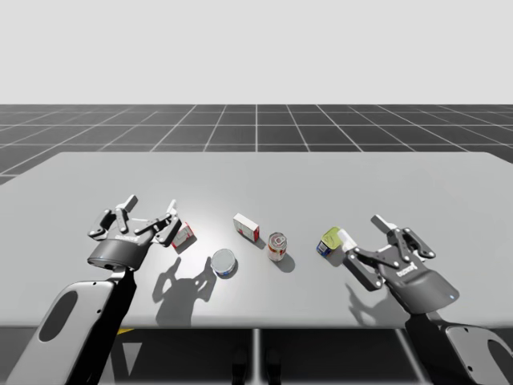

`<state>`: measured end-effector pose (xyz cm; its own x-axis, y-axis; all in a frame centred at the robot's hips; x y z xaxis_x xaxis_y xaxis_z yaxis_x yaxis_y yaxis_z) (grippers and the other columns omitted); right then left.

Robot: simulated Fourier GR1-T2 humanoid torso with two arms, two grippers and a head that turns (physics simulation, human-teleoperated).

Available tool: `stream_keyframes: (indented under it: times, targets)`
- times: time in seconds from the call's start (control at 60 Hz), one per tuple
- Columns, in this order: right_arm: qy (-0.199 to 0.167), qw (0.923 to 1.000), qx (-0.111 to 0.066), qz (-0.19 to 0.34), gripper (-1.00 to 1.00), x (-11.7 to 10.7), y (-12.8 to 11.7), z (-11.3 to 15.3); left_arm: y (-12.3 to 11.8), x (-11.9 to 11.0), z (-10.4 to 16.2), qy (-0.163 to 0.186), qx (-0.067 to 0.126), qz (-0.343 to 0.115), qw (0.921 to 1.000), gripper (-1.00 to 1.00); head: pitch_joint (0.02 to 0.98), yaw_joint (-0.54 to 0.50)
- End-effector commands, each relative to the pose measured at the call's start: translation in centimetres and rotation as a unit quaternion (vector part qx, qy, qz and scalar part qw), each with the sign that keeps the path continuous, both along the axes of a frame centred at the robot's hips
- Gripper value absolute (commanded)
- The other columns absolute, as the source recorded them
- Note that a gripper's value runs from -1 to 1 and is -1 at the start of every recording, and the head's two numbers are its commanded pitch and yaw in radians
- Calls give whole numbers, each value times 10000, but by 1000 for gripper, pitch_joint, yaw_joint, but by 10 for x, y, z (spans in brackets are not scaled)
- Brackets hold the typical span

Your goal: Pick up the potted meat can and lift it.

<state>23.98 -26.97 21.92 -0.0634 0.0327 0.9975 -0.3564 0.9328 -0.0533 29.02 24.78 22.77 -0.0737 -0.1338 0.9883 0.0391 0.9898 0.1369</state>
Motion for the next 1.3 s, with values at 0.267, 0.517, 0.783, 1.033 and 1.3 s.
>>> stream_keyframes:
  times: [0.267, 0.517, 0.783, 1.033, 1.3]
  targets:
    - [84, 9994, -186, 280, -1000, -1, -10, -56, -2, 1, -2, 3, 36, -30, 10000, -1000, 824, -381]
    - [499, 9977, -301, 335, -1000, 11, -14, -87, -1, 2, -2, -13, 24, -26, 10000, -1000, 826, -376]
    - [848, 9955, -300, 285, -1000, 24, -13, -105, 0, 1, -1, -36, 22, -18, 10000, -1000, 828, -373]
    - [942, 9945, -367, 286, -1000, 40, -7, -112, 1, 0, 1, -86, 3, -13, 10000, -1000, 825, -367]
    - [958, 9944, -381, 235, -1000, 54, -2, -117, 1, -1, 2, -103, -3, -13, 9999, -1000, 823, -366]
